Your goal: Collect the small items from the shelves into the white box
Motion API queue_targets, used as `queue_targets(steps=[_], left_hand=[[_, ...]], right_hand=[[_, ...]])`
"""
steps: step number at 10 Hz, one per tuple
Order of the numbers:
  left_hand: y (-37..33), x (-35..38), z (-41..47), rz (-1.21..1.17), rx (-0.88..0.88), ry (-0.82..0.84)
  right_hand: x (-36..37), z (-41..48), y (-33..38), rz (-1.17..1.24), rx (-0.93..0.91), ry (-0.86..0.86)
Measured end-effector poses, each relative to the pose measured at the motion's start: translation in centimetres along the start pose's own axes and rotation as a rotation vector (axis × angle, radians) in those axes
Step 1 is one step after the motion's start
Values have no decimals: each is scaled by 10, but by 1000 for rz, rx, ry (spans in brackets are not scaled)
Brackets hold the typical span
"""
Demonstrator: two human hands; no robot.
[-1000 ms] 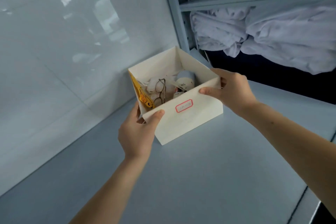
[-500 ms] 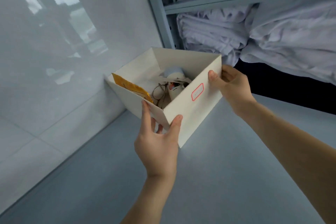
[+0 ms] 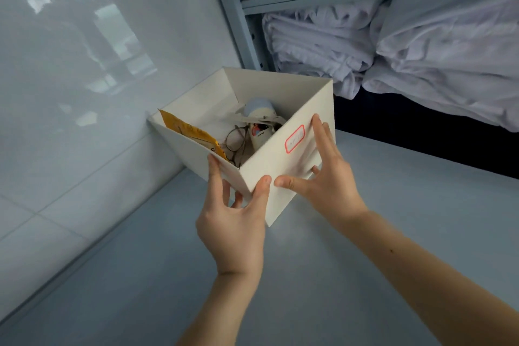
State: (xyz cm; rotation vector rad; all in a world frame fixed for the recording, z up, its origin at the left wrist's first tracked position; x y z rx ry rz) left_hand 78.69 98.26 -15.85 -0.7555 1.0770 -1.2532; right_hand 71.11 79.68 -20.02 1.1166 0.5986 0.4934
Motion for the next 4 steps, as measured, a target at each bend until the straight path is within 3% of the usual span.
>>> queue_targets(steps=[2, 4], left_hand=[[-3, 4, -3, 29, -22, 87], [-40, -16, -30, 377, 183, 185]], right_hand=[[-1, -9, 11, -131, -30, 66], [-25, -65, 63, -393, -279, 192]])
Point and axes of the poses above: each hand's wrist, its own z-axis towards the middle knuckle, its own x-axis out of the palm, y = z × x, the point moved 9 cm from there along z, towards the middle knuckle, and after that the axes turned 6 degrees about -x, right-handed, at the moved point
